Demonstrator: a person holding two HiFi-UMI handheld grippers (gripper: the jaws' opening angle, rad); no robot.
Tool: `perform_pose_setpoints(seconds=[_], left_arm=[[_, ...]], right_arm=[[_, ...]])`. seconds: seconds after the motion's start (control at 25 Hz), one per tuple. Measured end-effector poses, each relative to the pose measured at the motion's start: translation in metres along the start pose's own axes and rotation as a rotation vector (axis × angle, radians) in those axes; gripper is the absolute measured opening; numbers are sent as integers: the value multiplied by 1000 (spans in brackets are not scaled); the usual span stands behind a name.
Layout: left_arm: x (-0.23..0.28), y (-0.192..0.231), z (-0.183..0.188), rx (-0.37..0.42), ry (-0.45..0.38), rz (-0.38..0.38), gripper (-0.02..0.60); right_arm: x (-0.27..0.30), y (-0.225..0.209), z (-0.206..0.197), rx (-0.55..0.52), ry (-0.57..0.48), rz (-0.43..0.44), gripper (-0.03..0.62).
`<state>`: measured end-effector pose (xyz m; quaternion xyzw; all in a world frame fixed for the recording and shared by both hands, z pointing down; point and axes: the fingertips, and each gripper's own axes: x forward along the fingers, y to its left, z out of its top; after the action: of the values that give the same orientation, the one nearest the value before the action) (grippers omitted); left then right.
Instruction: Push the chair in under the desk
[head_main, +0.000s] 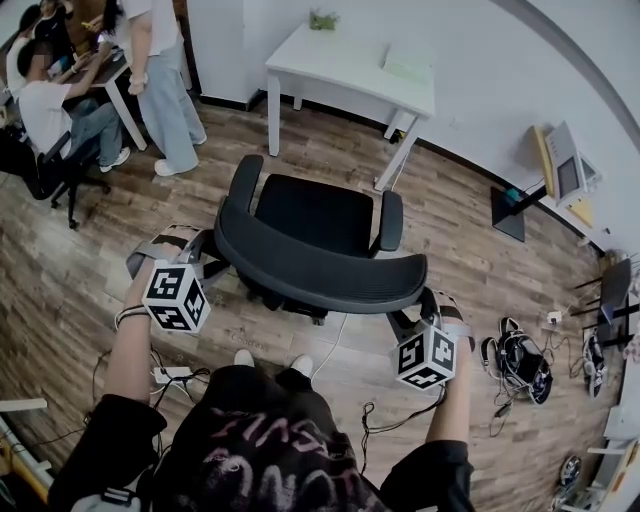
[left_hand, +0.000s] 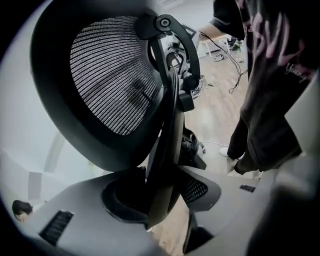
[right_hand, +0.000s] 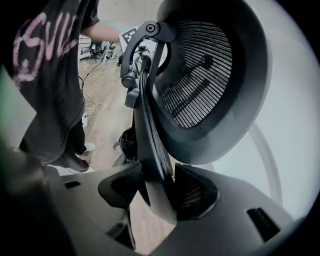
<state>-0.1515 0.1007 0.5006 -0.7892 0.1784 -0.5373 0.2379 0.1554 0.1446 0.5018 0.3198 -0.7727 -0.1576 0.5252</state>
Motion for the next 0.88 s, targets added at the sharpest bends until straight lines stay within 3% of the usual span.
perform_pose_setpoints(seconds=[0.88], left_arm=[[8, 8, -1, 33, 29, 1, 206]], right_arm=[[7, -11, -2, 9, -4, 14, 216]])
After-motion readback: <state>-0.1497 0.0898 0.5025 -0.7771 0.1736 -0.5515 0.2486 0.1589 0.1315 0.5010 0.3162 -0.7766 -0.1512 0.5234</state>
